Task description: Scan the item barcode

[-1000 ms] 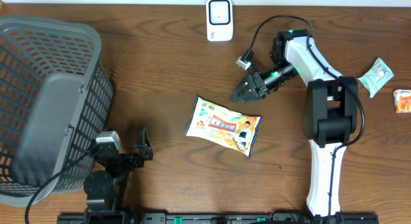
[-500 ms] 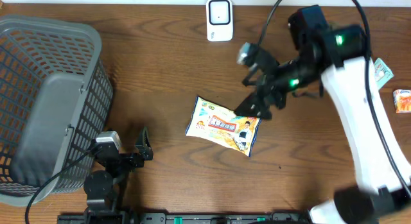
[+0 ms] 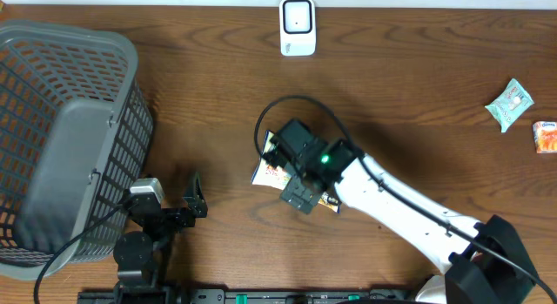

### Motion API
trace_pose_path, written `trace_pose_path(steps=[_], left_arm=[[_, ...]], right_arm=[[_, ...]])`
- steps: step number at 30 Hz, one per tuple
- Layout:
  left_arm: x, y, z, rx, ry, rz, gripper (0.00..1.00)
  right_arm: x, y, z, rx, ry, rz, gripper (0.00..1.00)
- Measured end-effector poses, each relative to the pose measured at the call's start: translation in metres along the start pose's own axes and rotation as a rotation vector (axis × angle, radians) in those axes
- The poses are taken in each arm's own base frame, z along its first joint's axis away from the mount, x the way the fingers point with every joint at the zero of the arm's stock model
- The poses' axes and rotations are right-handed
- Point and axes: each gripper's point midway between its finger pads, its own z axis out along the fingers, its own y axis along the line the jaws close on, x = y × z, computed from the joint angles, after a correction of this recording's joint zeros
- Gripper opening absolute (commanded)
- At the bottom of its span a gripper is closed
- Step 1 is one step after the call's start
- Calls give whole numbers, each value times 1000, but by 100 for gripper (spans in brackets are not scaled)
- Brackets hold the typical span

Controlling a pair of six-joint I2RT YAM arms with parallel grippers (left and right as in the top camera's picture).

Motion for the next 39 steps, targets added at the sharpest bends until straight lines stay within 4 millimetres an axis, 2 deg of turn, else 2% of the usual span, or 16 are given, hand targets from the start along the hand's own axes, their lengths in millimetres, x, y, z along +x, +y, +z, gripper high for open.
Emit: trace_pose_path(steps=[4,7,11,17,18,19,22,23,28,30,32,35,39], left_arm=[[0,0,0,0,0,0,100],[0,0,0,0,0,0,100],[0,0,0,0,0,0,100],[0,0,0,0,0,0,100],[0,0,0,0,0,0,100],[0,0,0,0,0,0,100],[0,0,0,0,0,0,100],[0,0,0,0,0,0,100],[0,0,0,0,0,0,100],[0,0,0,0,0,0,100],[0,0,0,0,0,0,100],[0,0,0,0,0,0,100],[0,0,0,0,0,0,100]], right_arm=[[-7,9,19,58,-65,-25,99],[3,8,37,89,-55,-21,93],[-2,2,58,142,-52,-15,68],[0,1,81,167,-8,-18,61],[-2,0,81,173,-7,-20,56],[-3,0,83,177,-1,-21,34],[-5,-1,91,185,26,-23,1],[-5,-2,92,189,34,-22,1],[-6,-3,84,60,101,29,1],[-4,2,79,-74,139,77,1],[-2,12,67,-287,180,166,1],[-7,23,40,-572,193,295,1],[-37,25,-22,-1002,22,431,2]])
